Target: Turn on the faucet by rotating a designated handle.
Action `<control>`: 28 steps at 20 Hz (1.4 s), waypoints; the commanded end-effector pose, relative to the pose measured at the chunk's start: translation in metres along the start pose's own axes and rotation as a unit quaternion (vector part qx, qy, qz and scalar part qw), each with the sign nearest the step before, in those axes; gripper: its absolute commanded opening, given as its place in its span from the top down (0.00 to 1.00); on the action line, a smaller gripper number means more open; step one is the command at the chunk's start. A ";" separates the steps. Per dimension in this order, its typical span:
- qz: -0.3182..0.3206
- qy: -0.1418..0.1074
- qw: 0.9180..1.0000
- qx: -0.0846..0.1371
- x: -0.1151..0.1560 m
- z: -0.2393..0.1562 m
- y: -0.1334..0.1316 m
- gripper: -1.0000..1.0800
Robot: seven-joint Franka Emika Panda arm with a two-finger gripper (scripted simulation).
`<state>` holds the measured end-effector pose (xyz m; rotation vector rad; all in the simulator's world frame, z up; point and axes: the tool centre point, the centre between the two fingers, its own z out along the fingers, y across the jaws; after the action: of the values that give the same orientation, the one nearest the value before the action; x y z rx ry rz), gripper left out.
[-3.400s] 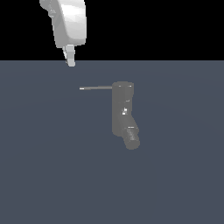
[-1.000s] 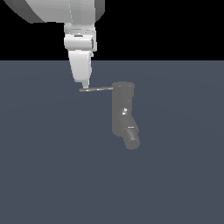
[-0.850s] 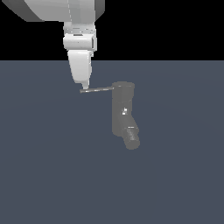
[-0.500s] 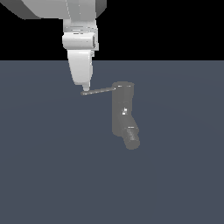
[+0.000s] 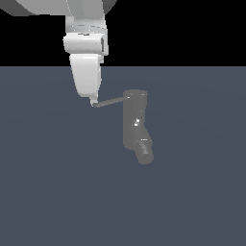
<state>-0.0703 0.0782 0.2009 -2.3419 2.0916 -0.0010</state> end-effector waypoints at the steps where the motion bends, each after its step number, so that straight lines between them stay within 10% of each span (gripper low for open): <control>1: 0.000 0.000 1.000 0.000 0.000 0.000 0.000 1.00; 28: -0.001 0.000 1.000 -0.001 0.068 -0.001 0.070 1.00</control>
<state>-0.1271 0.0109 0.2009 -2.3520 2.0798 -0.0007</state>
